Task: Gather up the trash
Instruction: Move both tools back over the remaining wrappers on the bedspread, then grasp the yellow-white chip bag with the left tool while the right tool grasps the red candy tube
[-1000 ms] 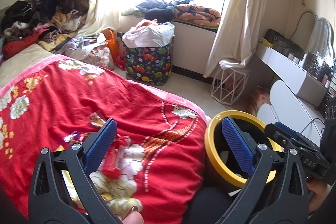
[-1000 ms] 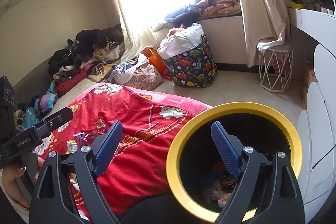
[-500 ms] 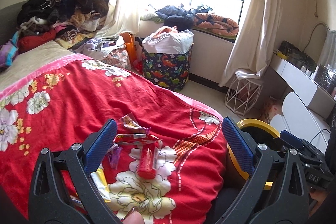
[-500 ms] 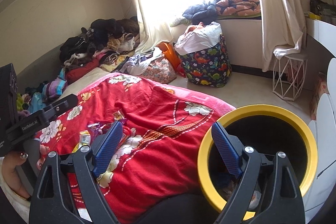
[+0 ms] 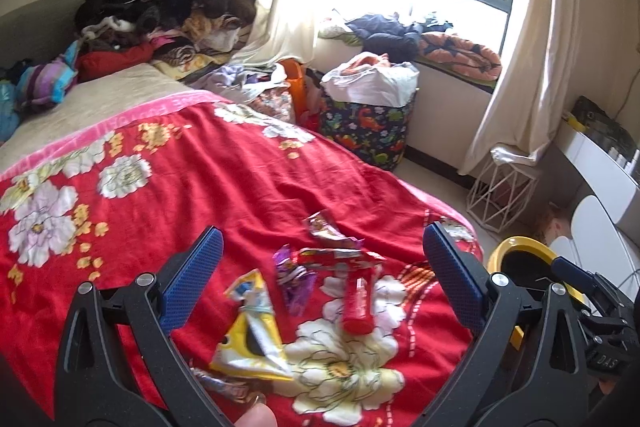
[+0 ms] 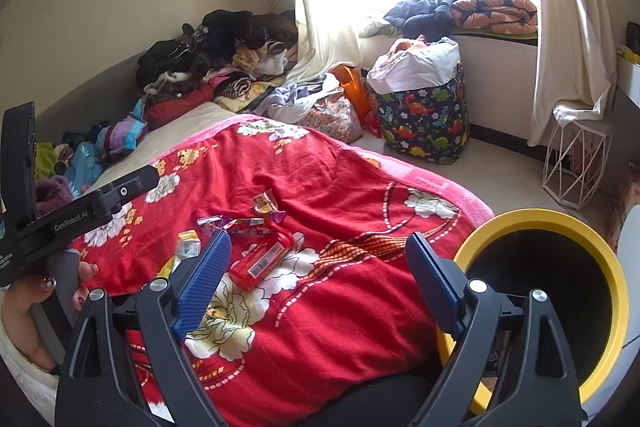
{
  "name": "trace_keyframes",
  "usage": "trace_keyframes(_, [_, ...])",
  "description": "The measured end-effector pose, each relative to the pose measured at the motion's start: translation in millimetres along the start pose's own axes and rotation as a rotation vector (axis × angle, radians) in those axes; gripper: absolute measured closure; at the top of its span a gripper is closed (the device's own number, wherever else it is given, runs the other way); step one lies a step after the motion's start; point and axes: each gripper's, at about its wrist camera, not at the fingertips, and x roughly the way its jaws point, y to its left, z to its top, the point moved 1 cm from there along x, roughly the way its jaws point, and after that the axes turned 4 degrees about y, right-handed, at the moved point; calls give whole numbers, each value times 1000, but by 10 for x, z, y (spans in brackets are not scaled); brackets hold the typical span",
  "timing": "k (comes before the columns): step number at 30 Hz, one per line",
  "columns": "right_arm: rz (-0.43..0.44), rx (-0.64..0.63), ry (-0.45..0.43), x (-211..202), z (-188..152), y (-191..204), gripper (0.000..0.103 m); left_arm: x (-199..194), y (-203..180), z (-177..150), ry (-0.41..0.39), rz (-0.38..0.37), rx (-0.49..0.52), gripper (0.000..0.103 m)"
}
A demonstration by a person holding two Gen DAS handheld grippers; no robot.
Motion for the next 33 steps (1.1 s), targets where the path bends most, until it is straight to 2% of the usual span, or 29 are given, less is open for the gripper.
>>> trace_keyframes(13, [29, -53, 56, 361, -11, 267, 17, 45, 473, -112, 52, 77, -77, 11])
trace_keyframes(22, [53, -83, 128, 722, -38, 411, 17, 233, 687, -276, 152, 89, -133, 11])
trace_keyframes(27, [63, -71, 167, 901, -64, 417, 17, 381, 721, -408, 221, 59, -147, 24])
trace_keyframes(33, [57, -73, 208, 1129, -89, 444, 17, 553, 702, -553, 300, 17, -162, 31])
